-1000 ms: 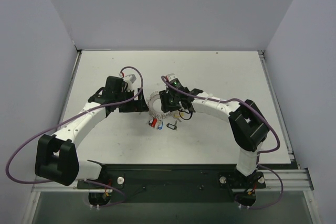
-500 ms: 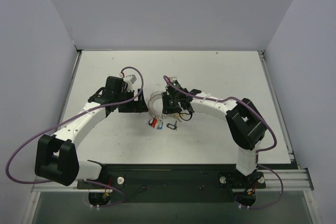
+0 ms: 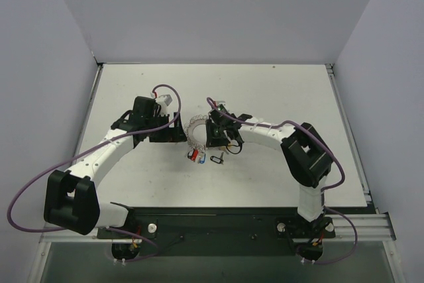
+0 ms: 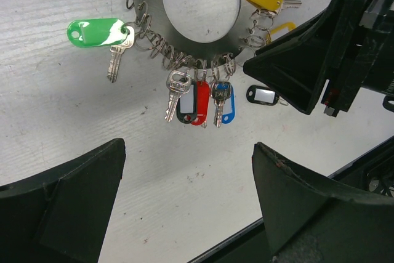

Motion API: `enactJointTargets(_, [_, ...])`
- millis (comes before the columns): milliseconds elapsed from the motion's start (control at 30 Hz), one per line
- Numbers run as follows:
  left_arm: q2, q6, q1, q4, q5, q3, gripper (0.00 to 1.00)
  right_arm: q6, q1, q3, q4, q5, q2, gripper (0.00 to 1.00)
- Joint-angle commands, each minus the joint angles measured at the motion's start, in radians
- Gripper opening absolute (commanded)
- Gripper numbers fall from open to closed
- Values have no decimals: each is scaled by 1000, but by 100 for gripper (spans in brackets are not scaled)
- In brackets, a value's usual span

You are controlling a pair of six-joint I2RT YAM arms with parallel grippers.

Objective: Put the keys on the keyring

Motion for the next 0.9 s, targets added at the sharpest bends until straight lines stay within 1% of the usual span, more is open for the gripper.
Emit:
enactJointTargets(0, [-30,15,-3,6,-5,18,93,28,5,-16,-42,9,13,27])
enactJointTargets(333, [-36,17,-3,8,-5,9,93,48,3,0,-46,14,42,27])
enactJointTargets(467, [-36,17,-3,8,-8,7,93,68,5,0,-22,3,62,27])
enactJointTargets(600, [-34,17,-3,8,-6,3,93,96,2,23,-2,0,102,24])
enactJointTargets(633, [-36,17,-3,6,-6,4,93,100,2,27,0,7,116,22])
enactJointTargets(700, [-42,18,-5,3,-8,4,93,111,0,30,4,20,122,16])
enactJointTargets(733, [-43,20,-3,3,-8,3,93,111,0,27,7,30,120,7])
enactJointTargets(767, [-48,24,-3,2,-8,3,93,113,0,26,9,44,117,2])
enactJointTargets(800, [-57,29,-3,-3,-6,6,93,104,-4,23,9,47,111,0])
enactJointTargets(867, [-74,44,-3,-9,-3,11,93,85,-7,7,7,55,71,0])
